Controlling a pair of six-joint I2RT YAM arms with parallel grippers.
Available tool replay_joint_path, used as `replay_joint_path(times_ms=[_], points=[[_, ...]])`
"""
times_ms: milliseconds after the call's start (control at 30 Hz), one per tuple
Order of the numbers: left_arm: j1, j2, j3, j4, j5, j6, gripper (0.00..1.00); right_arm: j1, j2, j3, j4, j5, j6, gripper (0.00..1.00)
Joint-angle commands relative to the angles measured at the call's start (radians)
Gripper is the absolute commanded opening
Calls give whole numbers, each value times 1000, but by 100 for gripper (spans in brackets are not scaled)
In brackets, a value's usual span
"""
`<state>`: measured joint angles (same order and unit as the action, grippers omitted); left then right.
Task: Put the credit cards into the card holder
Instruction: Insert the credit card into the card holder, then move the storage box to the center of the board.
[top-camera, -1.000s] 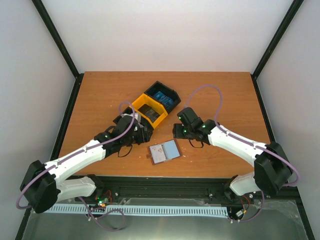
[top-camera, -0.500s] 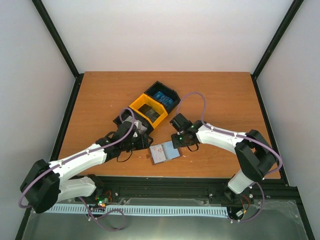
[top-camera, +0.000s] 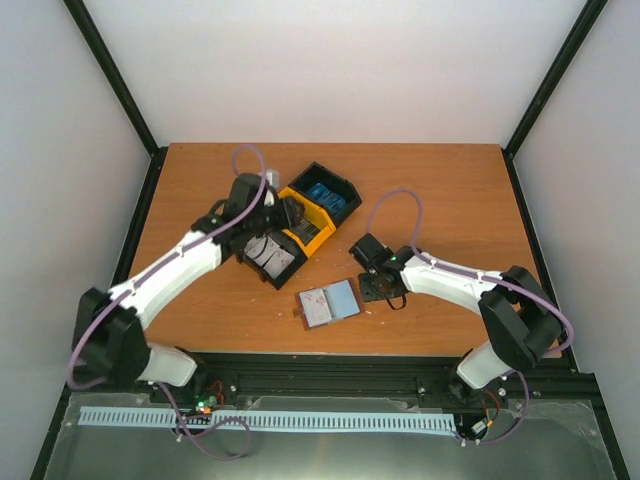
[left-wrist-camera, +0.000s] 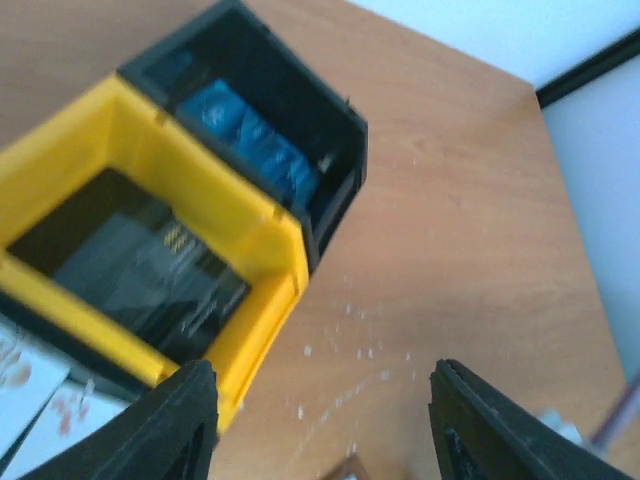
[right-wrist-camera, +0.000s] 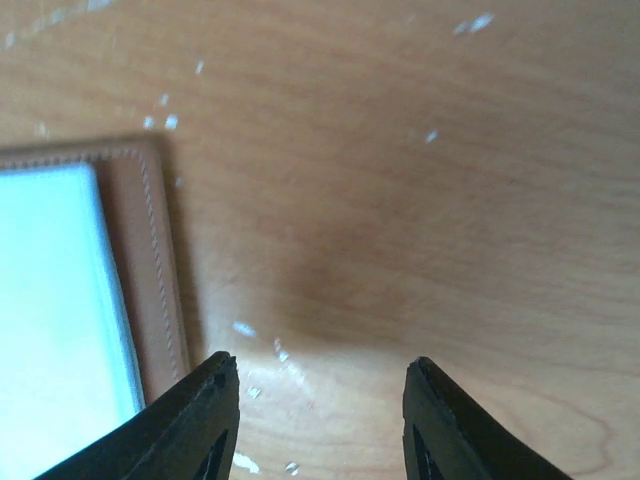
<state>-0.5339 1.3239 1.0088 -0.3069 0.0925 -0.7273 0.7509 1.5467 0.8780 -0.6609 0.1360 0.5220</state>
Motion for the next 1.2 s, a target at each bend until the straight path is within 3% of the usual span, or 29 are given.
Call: replay_joint_path(times_ms=[0, 133, 233, 633, 833, 1167], points=[[31, 188, 215, -157, -19, 206, 55, -48, -28, 15, 52, 65, 30, 46], [49, 372, 404, -308, -152, 304, 38, -93, 13, 75, 68, 38, 12, 46], [50, 455, 481, -344, -209, 386, 32, -115, 53, 117, 62, 18, -7, 45], [57, 744, 658, -360, -153, 533, 31, -259, 186, 257, 125, -180, -116, 46], [57, 730, 623, -369, 12, 602, 35, -283, 195, 240, 163, -192, -131, 46], [57, 628, 474, -462, -55, 619, 34, -289, 228, 247, 195, -182, -125, 47]])
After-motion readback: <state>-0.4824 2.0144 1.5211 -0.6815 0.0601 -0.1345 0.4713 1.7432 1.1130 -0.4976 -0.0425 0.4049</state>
